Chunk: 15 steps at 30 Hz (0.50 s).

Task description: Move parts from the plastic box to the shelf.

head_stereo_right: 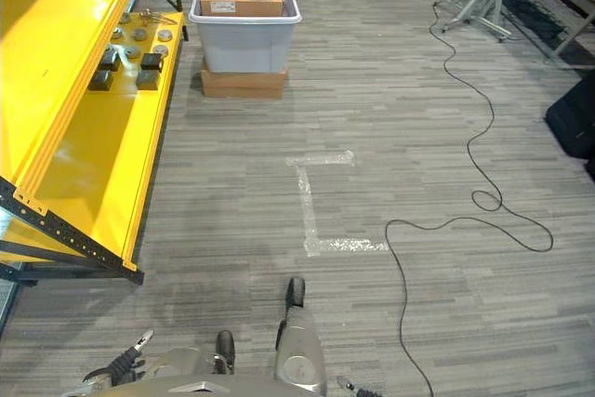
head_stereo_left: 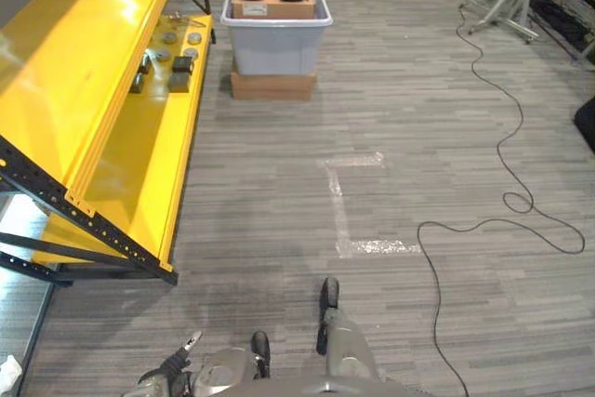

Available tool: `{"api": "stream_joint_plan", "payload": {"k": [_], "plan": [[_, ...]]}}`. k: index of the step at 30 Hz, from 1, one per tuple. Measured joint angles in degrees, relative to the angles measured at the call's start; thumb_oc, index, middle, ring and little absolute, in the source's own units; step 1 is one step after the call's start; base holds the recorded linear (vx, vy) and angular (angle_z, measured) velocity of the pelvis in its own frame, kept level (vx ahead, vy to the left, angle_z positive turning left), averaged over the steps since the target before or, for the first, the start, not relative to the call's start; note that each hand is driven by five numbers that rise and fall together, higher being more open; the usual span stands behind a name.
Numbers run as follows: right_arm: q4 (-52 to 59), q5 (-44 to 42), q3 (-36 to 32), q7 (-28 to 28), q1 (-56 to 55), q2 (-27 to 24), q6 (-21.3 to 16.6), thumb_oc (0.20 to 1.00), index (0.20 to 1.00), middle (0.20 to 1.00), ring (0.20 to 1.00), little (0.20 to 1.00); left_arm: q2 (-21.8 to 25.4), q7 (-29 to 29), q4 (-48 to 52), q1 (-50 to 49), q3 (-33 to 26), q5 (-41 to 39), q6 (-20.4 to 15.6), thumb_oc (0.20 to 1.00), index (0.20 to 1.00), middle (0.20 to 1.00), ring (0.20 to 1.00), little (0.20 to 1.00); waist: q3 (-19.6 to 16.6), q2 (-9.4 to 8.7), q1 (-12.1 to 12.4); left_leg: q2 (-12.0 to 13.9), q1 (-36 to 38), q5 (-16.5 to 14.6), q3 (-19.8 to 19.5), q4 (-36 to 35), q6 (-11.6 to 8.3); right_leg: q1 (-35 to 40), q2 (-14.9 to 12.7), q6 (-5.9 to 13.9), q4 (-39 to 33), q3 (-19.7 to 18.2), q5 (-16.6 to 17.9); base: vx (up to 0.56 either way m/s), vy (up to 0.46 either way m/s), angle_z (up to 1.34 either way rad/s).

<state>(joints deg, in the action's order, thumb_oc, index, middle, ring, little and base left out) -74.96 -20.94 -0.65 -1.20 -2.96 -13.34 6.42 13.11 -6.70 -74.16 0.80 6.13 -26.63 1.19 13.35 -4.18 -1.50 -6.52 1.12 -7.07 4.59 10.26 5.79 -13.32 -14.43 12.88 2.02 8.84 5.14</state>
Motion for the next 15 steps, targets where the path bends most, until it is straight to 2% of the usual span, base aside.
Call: {"api": "stream_joint_plan", "payload": {"k": [3,6,7,8,9,10,12,13,14,15], "plan": [[-0.3,0.4,0.1,0.6,-0.9,0.5,-0.1,1.0,1.0,1.0,1.0,1.0,-0.2,-0.1,0.0,-2.3,-1.2,0.5,-0.6,1.0,1.0,1.0,1.0,1.0,-1.3,0.52,0.5,2.2,2.8,-1.7,-0.6,-0.4,-1.87,1.9,0.5,-1.31,6.3,1.0,-0.3,0.44,-0.206,0.11],[-0.3,1.1,1.4,0.7,0.5,0.4,-0.5,1.0,1.0,1.0,1.0,1.0,-0.2,-0.4,-0.7,-2.5,-1.4,0.2,-0.6,1.0,1.0,1.0,1.0,1.0,-2.8,0.47,-0.7,6.4,4.5,-3.4,-3.6,-0.6,-4.62,3.6,4.7,-5.16,10.4,0.7,-1.4,0.42,-0.218,0.34],[-0.2,1.1,2.7,0.7,0.5,0.0,-0.5,1.0,1.0,1.0,1.0,1.0,-0.4,-1.2,-0.8,-3.1,-1.4,-0.3,-0.7,1.0,1.0,1.0,1.0,1.0,-4.1,1.63,-1.1,8.9,5.5,-4.0,-4.0,-1.5,-5.56,3.8,7.1,-8.91,12.0,1.2,-4.1,0.34,-0.229,0.29],[-0.3,1.1,2.8,0.7,0.5,-0.7,-0.5,1.0,1.0,1.0,1.0,1.0,-0.6,-1.5,-0.8,-3.5,-1.5,-0.3,-1.1,1.0,1.0,1.0,1.0,1.0,-5.4,2.15,-1.2,10.7,6.2,-3.7,-3.8,-1.0,-6.18,4.6,9.1,-10.56,12.2,1.6,-5.7,0.38,-0.346,0.2],[-0.1,1.1,2.6,0.6,1.7,-1.5,-0.5,1.0,1.0,1.0,1.0,1.0,-0.8,-2.3,-0.9,-3.6,-1.8,-0.7,-2.0,1.0,1.0,1.0,1.0,1.0,-6.3,1.98,-0.9,11.9,4.7,-1.1,-2.8,4.7,-9.55,5.9,10.4,-12.51,12.3,2.8,-7.4,0.32,-0.339,0.16],[-0.1,1.1,2.3,0.6,2.3,-1.6,-0.5,1.0,1.0,1.0,1.0,1.0,-0.8,-2.5,-1.0,-3.1,-2.5,-1.3,-2.8,1.0,1.0,1.0,1.0,1.0,-6.8,1.27,-1.0,12.2,0.7,0.1,-2.4,12.0,-10.94,6.3,10.4,-13.48,11.5,3.1,-7.8,0.27,-0.334,0.11],[-0.2,1.1,2.4,0.4,2.7,-1.9,-0.5,1.0,1.0,1.0,1.0,1.0,-0.7,-2.7,-1.2,-1.8,-3.9,-2.1,-3.7,1.0,1.0,1.0,1.0,1.0,-7.6,0.15,0.2,13.4,-7.2,5.9,-1.5,25.5,-12.01,7.6,10.9,-15.1,9.0,3.4,-6.8,0.16,-0.202,-0.06],[0.0,1.0,2.6,0.0,2.6,-2.1,-0.5,1.0,1.0,1.0,1.0,1.0,-0.6,-2.9,-1.0,-1.7,-4.2,-2.6,-3.8,1.0,1.0,1.0,1.0,1.0,-7.4,-0.45,1.3,14.0,-12.2,11.3,-2.9,33.2,-11.89,9.0,11.7,-16.98,7.4,3.3,-6.4,0.17,-0.12,0.14],[-0.1,1.0,2.5,-0.6,2.5,-2.5,-0.3,1.0,1.0,1.0,1.0,1.0,-0.5,-2.9,-0.6,-0.5,-4.3,-3.1,-3.7,1.0,1.0,1.0,1.0,1.0,-7.5,0.19,1.1,14.3,-19.5,13.4,-4.1,43.8,-11.38,10.0,12.4,-18.74,5.7,4.8,-6.7,0.27,-0.044,0.27],[-0.3,1.1,2.6,-0.6,2.9,-2.9,0.3,1.0,1.0,1.0,1.0,1.0,-0.2,-3.4,1.2,0.1,-4.3,-3.9,-3.6,1.0,1.0,1.0,1.0,1.0,-6.2,-0.47,1.9,12.8,-26.8,11.0,-0.2,45.2,-8.95,11.9,12.6,-17.55,3.3,5.0,-6.8,0.4,0.022,0.2]]}}
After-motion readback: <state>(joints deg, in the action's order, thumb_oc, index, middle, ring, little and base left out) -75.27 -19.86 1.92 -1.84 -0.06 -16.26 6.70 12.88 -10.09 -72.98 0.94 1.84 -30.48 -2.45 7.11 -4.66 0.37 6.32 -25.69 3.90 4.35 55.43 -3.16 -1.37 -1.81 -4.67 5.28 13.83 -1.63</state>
